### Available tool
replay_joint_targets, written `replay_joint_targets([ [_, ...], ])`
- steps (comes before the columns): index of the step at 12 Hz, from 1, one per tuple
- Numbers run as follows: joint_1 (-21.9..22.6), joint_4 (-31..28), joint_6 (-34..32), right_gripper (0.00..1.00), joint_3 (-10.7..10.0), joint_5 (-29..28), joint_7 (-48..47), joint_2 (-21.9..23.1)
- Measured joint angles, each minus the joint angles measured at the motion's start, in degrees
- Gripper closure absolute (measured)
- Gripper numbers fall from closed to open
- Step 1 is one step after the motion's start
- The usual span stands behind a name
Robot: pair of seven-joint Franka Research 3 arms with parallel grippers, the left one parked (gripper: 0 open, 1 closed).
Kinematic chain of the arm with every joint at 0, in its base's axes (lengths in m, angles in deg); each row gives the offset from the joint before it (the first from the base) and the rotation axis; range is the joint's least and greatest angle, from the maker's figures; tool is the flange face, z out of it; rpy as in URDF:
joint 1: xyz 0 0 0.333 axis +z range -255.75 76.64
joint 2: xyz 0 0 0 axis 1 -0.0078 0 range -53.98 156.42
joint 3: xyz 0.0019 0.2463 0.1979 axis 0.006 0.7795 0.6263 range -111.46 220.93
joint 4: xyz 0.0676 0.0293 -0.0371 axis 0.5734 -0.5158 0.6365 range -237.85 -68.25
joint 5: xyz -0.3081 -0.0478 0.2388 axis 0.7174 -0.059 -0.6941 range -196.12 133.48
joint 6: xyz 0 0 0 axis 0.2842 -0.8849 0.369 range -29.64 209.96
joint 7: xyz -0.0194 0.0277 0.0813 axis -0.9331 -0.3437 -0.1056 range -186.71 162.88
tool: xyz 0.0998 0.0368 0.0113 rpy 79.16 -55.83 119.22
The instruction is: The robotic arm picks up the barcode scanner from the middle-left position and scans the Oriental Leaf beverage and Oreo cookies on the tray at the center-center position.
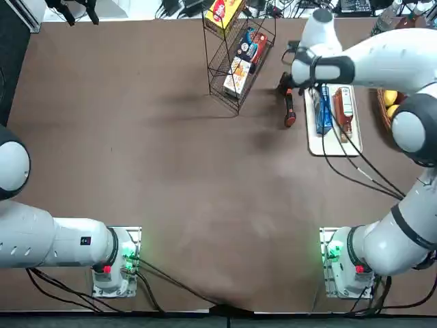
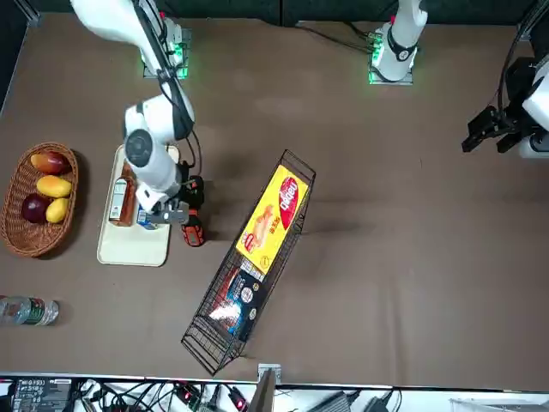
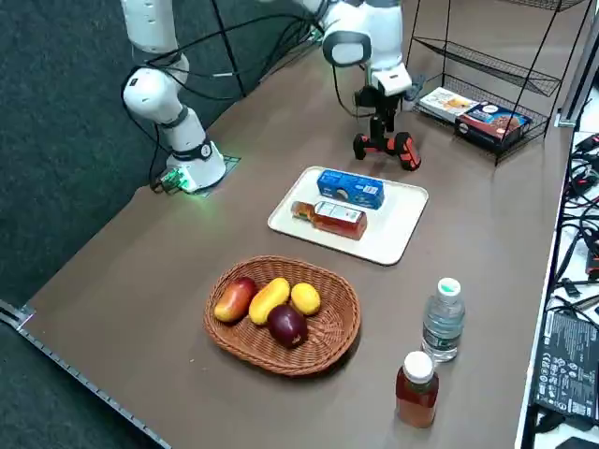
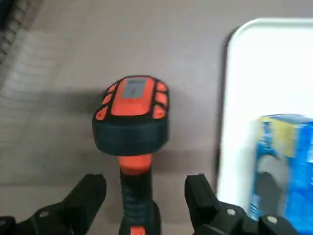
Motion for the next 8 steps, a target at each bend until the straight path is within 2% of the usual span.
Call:
replay_joint_targets([
  [3,-2.3,2.3,-8.4,0.00,-0.4,0.0,0.0,6.2],
  [5,-4.0,2.7,-11.6,0.00,-0.5,0.0,0.7,10.8],
  [8,-7.3,3.2,-18.0,0.00,-0.7,0.0,7.4,17.3],
])
